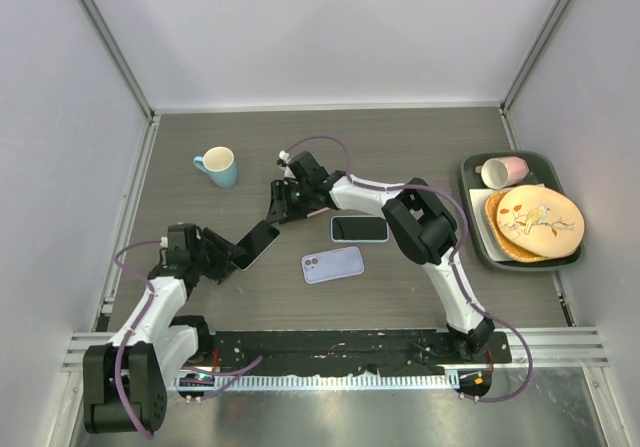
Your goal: Put the phone into the phone case
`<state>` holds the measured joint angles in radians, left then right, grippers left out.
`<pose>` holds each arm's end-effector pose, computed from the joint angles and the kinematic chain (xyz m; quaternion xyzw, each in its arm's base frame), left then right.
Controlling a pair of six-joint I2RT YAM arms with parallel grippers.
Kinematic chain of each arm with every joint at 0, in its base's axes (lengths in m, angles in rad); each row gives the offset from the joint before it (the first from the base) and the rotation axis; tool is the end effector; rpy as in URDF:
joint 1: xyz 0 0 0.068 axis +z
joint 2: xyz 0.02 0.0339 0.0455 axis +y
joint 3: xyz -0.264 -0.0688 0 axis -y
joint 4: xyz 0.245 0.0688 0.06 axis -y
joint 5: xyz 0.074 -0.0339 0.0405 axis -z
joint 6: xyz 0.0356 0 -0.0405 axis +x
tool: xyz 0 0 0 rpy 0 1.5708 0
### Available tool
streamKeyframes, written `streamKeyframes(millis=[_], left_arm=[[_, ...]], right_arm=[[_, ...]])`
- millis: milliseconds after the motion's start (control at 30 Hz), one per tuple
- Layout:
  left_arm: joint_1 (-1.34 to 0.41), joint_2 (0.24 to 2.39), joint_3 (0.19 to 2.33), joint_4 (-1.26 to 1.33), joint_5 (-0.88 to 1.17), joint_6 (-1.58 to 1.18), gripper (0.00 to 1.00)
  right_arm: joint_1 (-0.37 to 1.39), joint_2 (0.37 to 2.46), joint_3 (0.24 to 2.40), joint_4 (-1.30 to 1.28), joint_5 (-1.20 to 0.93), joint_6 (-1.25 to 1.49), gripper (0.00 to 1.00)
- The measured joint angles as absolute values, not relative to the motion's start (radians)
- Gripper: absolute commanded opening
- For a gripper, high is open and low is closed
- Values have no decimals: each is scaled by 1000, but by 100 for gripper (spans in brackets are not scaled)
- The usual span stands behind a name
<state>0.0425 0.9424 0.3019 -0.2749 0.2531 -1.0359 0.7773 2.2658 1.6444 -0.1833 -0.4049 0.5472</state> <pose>0.1634 -0.0020 0.1428 -0.4474 0.8268 -0.2572 0.2238 0.3446 0.3587 0.1455 -0.1790 0.8940 0.3722 0.1740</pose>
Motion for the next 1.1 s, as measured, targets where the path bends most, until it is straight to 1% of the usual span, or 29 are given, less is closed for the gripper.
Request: streamKeyframes(millis=[167,500,600,733,900,1000,1067,1100], left_arm=[[46,939,291,-244,245,-1008,52],[56,908,257,-173,298,-916,48],[58,883,242,-169,330,-896,47],[59,811,226,-183,377,-881,45],[59,646,226,-176,427,-885,44],[59,594,228,-155,441,-891,39],[56,599,234,-145,451,-894,34],[56,612,238,-143,455,-894,34]], right_arm=[[781,2266,1637,-173,-419,553,48],[762,2255,1521,18,-512,611,41],[757,2249,1483,79,-522,631,41],[751,2236,1449,123,-524,641,40],[739,2205,1394,154,-515,657,40],[743,2177,1351,149,-530,666,39],[758,2157,1322,141,-542,673,40],[766,2149,1310,136,-546,676,40]])
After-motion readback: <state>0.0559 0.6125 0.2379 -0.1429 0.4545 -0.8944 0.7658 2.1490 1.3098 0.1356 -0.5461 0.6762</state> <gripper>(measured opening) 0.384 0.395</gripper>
